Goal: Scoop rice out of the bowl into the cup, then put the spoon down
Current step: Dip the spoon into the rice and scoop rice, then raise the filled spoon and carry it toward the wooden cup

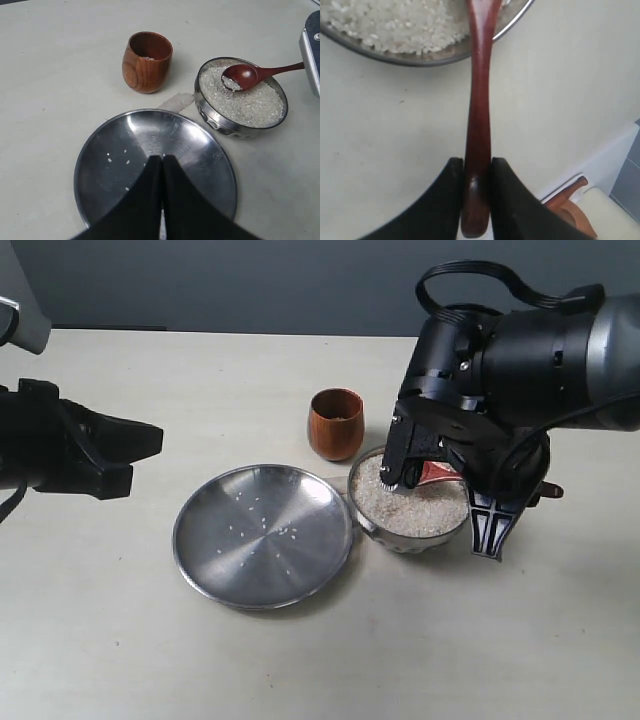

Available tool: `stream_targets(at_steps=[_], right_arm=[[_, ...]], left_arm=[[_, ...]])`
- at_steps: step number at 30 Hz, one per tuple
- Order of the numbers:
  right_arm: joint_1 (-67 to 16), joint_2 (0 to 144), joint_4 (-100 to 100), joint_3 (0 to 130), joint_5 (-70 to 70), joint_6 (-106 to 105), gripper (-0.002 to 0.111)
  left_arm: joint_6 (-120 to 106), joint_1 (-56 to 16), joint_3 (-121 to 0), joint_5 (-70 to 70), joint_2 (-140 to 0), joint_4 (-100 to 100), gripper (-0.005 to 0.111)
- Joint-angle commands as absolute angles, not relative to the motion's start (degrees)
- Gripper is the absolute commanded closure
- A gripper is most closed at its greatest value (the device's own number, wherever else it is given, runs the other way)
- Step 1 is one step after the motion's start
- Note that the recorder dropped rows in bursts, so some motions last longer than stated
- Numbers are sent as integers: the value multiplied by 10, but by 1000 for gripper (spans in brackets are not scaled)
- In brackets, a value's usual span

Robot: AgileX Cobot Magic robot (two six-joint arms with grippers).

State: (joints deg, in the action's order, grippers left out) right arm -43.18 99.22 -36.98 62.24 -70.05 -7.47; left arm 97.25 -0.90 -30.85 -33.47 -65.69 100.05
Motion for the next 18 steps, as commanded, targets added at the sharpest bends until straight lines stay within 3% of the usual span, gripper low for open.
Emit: stream_targets(at_steps=[1, 12, 18], right_arm=[[-433, 974, -365, 626, -700, -68, 109], [-432, 973, -356, 626, -683, -25, 109], [-374, 968, -284, 626, -654, 0, 109]], left_arm=[[973, -13, -313, -334, -659, 999, 106], [973, -13, -313, -345, -659, 999, 106], [973, -13, -313, -345, -659, 999, 106]])
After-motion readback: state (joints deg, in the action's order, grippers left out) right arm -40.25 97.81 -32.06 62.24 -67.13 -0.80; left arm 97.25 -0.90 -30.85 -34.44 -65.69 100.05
